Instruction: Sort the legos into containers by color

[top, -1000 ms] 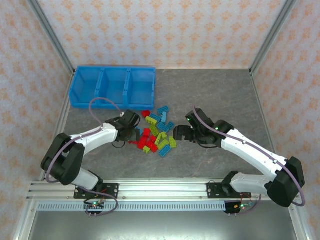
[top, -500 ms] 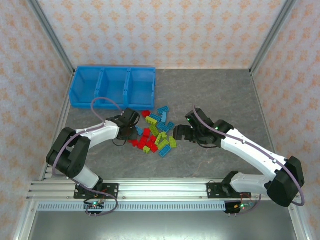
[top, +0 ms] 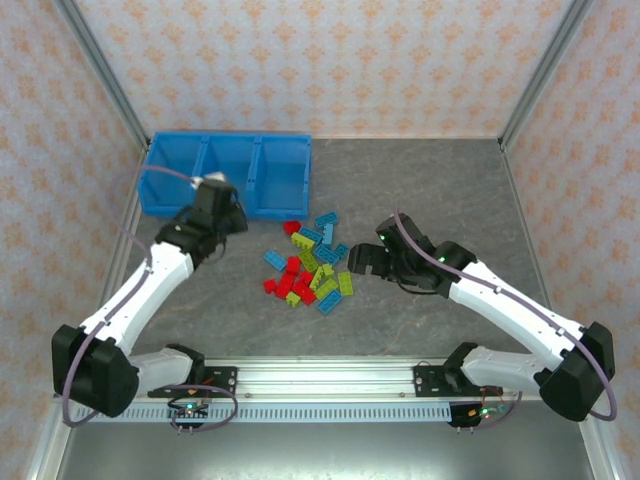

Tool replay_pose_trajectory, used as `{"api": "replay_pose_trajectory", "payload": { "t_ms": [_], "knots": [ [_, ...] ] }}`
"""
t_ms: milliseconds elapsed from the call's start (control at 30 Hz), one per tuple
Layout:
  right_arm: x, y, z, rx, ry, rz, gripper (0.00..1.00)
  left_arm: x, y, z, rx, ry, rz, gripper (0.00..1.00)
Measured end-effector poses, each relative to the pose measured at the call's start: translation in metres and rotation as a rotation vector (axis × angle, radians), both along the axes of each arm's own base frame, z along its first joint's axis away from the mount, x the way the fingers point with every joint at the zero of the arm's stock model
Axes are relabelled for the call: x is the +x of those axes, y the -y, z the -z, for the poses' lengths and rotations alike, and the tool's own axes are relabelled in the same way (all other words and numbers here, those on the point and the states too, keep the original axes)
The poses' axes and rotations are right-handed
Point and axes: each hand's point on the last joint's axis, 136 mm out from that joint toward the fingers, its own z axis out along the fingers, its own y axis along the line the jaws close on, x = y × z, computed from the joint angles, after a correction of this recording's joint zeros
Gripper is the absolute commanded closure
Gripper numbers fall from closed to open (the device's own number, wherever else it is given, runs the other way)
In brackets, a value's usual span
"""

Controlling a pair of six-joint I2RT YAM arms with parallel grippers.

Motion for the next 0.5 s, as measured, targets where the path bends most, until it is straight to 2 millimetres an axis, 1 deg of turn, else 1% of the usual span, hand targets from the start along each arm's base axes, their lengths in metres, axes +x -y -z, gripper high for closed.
{"api": "replay_pose_trajectory", "payload": {
  "t_ms": [33,100,133,200,300,367,400,500],
  "knots": [
    [0.002,0.000,-0.003,0.002,0.009,0.003,0.00,0.013,-0.016,-0.012,0.009,0.025,-0.058,0.95],
    [0.004,-0.001,-0.007,0.006,0.020,0.006,0.01,0.040,-0.046,-0.029,0.026,0.051,-0.159,0.96],
    [0.004,-0.001,-0.009,0.007,0.026,0.008,0.01,0.054,-0.060,-0.032,0.031,0.054,-0.203,0.96],
    [0.005,0.000,-0.012,0.011,0.035,0.011,0.01,0.082,-0.084,-0.031,0.023,0.044,-0.276,0.96],
    [0.004,0.002,-0.019,0.027,0.056,0.018,0.01,0.125,-0.125,-0.018,0.003,0.016,-0.376,0.95],
    [0.003,0.004,-0.027,0.044,0.079,0.023,0.01,0.142,-0.148,-0.004,-0.004,-0.014,-0.420,0.93],
    [0.003,0.006,-0.032,0.054,0.094,0.027,0.01,0.148,-0.159,0.005,-0.009,-0.031,-0.443,0.89],
    [0.000,0.010,-0.042,0.070,0.124,0.036,0.01,0.157,-0.184,0.023,-0.017,-0.075,-0.486,0.70]
  ]
}}
